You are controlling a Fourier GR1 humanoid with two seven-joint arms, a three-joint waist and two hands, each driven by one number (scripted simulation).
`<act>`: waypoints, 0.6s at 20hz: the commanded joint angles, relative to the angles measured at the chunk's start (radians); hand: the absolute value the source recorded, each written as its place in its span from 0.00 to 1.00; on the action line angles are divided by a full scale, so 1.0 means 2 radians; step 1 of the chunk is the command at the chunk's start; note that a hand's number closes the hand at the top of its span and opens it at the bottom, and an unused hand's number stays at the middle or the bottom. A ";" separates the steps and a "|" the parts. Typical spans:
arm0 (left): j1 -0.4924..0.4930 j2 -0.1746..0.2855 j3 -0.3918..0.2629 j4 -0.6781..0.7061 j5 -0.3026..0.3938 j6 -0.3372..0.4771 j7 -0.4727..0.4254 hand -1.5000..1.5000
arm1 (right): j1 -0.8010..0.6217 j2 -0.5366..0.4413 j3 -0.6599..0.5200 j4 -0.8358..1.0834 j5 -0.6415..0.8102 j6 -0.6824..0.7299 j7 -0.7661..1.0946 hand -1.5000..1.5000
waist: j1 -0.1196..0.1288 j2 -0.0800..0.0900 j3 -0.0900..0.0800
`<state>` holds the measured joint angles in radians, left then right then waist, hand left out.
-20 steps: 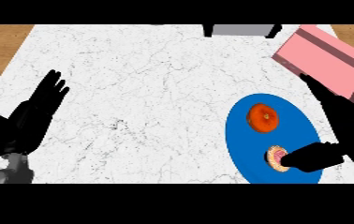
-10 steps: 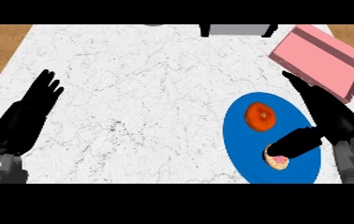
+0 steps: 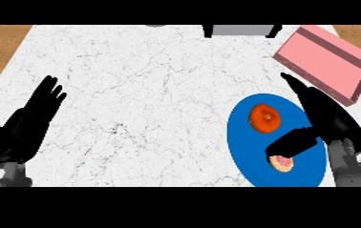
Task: Pick the squash from the plate and place it in the cardboard box
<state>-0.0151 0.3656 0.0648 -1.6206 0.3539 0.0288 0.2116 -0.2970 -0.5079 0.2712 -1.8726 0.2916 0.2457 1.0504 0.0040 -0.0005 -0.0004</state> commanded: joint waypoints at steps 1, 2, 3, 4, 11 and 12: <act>0.015 0.002 0.008 -0.057 0.005 0.003 0.043 0.50 | -0.010 0.017 0.001 0.020 0.035 0.016 0.020 0.00 | 0.002 0.000 0.000; 0.020 -0.007 0.006 -0.010 -0.013 -0.015 -0.011 0.50 | -0.029 0.037 0.020 0.011 0.043 0.022 0.053 0.00 | 0.001 0.000 0.000; 0.020 -0.019 0.003 -0.008 -0.015 -0.014 -0.011 0.50 | -0.003 0.018 -0.005 0.026 0.043 0.027 -0.001 0.00 | -0.001 0.000 0.000; -0.012 -0.005 0.014 -0.007 -0.014 -0.005 0.022 0.50 | -0.011 0.024 0.004 0.001 0.043 0.040 0.028 0.00 | -0.002 0.000 0.000; -0.027 -0.014 0.016 -0.014 -0.016 -0.004 0.037 0.50 | -0.019 0.039 0.002 0.062 0.059 0.048 0.010 0.00 | -0.001 0.000 0.000; 0.015 -0.018 0.020 -0.028 -0.012 -0.015 0.020 0.50 | -0.030 0.056 0.020 0.008 0.063 0.060 0.079 0.00 | 0.000 -0.001 0.000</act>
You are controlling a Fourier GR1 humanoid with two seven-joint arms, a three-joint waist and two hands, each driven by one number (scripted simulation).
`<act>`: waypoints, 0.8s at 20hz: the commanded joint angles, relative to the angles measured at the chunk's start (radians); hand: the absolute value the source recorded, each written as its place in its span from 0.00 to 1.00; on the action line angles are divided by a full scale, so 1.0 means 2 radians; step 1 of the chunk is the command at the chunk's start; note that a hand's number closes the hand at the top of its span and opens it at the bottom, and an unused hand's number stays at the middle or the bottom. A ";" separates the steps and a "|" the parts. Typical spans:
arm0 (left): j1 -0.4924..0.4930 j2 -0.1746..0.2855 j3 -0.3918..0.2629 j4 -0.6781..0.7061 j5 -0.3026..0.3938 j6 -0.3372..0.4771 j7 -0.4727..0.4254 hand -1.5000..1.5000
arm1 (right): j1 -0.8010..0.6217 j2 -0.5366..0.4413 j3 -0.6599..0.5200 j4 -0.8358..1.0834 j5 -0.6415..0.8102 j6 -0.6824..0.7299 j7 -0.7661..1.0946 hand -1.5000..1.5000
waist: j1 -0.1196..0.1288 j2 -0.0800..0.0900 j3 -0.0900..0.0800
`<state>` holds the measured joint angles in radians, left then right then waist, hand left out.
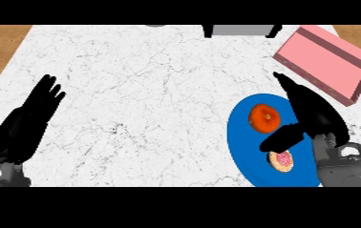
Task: Pick the squash from the plate and place it in the cardboard box
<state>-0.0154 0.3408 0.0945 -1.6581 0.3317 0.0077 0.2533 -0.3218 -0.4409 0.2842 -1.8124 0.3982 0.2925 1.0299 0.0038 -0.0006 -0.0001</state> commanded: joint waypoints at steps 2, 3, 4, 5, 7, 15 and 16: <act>0.029 -0.019 -0.008 -0.021 -0.018 -0.001 -0.011 0.50 | -0.032 0.030 -0.001 0.045 0.016 0.030 0.044 0.00 | 0.002 0.000 0.000; 0.011 -0.003 0.016 0.012 -0.002 -0.016 -0.012 0.50 | -0.014 0.032 0.016 0.018 0.025 0.033 0.063 0.00 | 0.000 0.000 0.000; -0.015 -0.015 -0.002 0.023 -0.018 -0.001 -0.003 0.50 | -0.030 0.043 0.022 0.030 0.036 0.030 0.073 0.00 | -0.001 0.000 0.000; 0.003 -0.008 0.013 -0.008 0.007 -0.013 0.008 0.50 | -0.038 0.050 0.012 0.058 0.032 0.029 0.062 0.00 | 0.002 0.000 0.000; -0.019 -0.011 0.013 0.029 -0.011 -0.010 -0.004 0.50 | -0.007 0.034 0.004 0.048 0.031 0.037 0.035 0.00 | -0.002 0.000 0.000; -0.015 -0.011 0.028 0.031 -0.009 -0.028 0.000 0.50 | -0.011 0.044 -0.019 0.075 0.048 0.054 0.020 0.00 | -0.001 0.000 0.000; -0.008 -0.011 0.023 -0.003 -0.009 -0.019 0.018 0.50 | -0.024 0.051 -0.011 0.085 0.048 0.064 0.035 0.00 | 0.001 0.000 0.000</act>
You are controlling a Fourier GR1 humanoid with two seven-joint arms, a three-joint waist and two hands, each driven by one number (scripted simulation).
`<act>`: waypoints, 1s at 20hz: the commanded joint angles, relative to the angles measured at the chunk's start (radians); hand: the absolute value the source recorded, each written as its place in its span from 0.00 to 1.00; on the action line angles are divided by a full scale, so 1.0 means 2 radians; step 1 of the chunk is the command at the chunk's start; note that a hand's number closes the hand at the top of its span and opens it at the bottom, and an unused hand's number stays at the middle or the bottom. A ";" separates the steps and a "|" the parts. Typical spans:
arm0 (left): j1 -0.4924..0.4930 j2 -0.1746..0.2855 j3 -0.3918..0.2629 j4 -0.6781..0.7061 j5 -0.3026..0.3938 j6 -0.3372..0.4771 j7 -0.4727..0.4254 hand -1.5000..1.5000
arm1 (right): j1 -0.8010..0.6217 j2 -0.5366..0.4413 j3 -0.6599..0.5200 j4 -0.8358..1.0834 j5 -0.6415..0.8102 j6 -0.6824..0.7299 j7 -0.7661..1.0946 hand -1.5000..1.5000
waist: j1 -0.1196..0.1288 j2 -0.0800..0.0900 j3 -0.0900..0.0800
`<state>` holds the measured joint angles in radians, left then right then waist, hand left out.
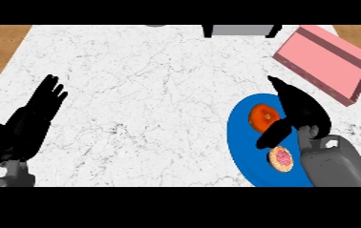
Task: Pick the squash from the plate and place it in the cardboard box
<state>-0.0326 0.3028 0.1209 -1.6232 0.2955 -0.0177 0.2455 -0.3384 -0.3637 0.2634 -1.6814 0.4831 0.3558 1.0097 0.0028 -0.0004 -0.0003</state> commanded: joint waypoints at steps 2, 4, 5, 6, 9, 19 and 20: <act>0.041 -0.012 0.002 -0.010 -0.007 -0.017 -0.029 0.50 | -0.015 0.030 0.004 0.004 0.015 0.027 0.063 0.00 | 0.001 0.000 0.000; -0.006 0.001 0.006 -0.028 0.001 -0.005 0.025 0.50 | 0.013 0.014 -0.006 0.045 0.022 0.018 -0.002 0.00 | 0.000 0.000 0.000; -0.016 0.013 0.030 0.026 0.009 -0.029 0.000 0.50 | 0.029 0.008 -0.012 0.039 0.025 0.018 -0.024 0.00 | -0.002 0.000 0.000; 0.025 -0.002 0.015 -0.029 0.002 -0.021 0.005 0.50 | -0.013 0.027 -0.013 0.073 0.030 0.028 -0.003 0.00 | 0.002 0.000 0.000; 0.011 -0.011 0.013 -0.019 -0.010 -0.011 0.005 0.50 | 0.002 0.013 -0.031 0.025 0.009 0.070 0.020 0.00 | -0.001 0.000 0.000; -0.006 -0.019 0.022 -0.030 -0.017 -0.014 0.037 0.50 | -0.027 0.071 -0.037 0.090 0.072 0.046 -0.005 0.00 | 0.001 0.000 0.000; -0.012 -0.019 0.028 -0.003 -0.013 -0.026 0.022 0.50 | 0.017 0.073 -0.019 0.111 0.103 -0.001 -0.048 0.00 | 0.000 0.000 0.000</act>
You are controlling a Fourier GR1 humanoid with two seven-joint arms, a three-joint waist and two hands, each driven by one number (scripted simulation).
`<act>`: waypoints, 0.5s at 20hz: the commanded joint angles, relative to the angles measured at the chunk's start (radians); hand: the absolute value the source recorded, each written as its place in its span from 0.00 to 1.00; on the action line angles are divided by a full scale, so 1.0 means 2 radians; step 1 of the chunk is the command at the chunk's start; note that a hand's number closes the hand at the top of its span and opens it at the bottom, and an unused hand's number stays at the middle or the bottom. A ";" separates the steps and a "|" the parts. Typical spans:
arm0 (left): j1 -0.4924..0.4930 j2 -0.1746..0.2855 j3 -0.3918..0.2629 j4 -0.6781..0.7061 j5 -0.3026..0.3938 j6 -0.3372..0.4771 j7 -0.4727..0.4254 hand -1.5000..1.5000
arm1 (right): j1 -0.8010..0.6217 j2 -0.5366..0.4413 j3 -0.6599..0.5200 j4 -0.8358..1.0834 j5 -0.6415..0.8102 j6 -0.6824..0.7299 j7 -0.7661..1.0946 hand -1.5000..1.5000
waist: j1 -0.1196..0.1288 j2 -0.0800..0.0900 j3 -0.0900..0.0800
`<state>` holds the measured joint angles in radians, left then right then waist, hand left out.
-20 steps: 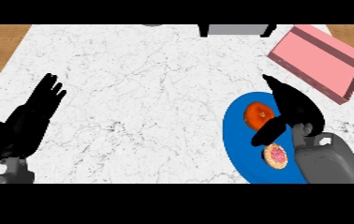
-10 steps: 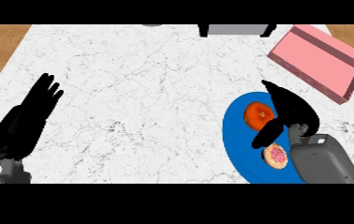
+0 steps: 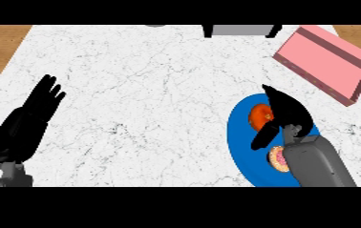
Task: Pick the squash from the plate and place it in the cardboard box
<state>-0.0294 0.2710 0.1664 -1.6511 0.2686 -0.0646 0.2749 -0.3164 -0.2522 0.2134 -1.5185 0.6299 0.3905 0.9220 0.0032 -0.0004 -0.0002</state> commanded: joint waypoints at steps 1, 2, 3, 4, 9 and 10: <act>-0.010 -0.009 0.007 0.006 -0.008 0.000 0.001 0.50 | 0.002 0.023 -0.007 -0.009 0.017 0.016 0.024 0.00 | -0.001 0.000 0.000; -0.013 0.014 0.021 -0.020 0.014 -0.008 0.037 0.50 | -0.017 0.012 -0.006 0.054 0.027 0.001 -0.017 0.00 | 0.001 0.000 0.000; 0.026 -0.021 -0.007 -0.030 -0.016 0.000 0.003 0.50 | -0.007 0.010 -0.021 0.036 0.029 -0.002 -0.016 1.00 | 0.001 0.000 0.000; -0.020 -0.015 0.003 0.014 -0.013 0.005 0.009 0.50 | -0.019 -0.004 -0.030 0.013 0.023 0.022 -0.018 1.00 | -0.001 0.000 0.000; -0.008 -0.003 0.025 0.022 -0.005 -0.021 -0.004 0.50 | -0.037 0.016 -0.016 0.066 0.065 -0.021 -0.071 1.00 | 0.001 0.001 0.000; 0.040 -0.021 0.010 -0.029 -0.017 -0.016 -0.011 0.50 | 0.032 0.007 0.002 -0.010 0.066 -0.015 -0.072 1.00 | -0.001 0.000 0.000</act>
<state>-0.0125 0.2473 0.1838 -1.6729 0.2486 -0.0815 0.2826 -0.3141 -0.2428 0.1925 -1.4788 0.7247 0.3676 0.8038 0.0029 -0.0006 -0.0002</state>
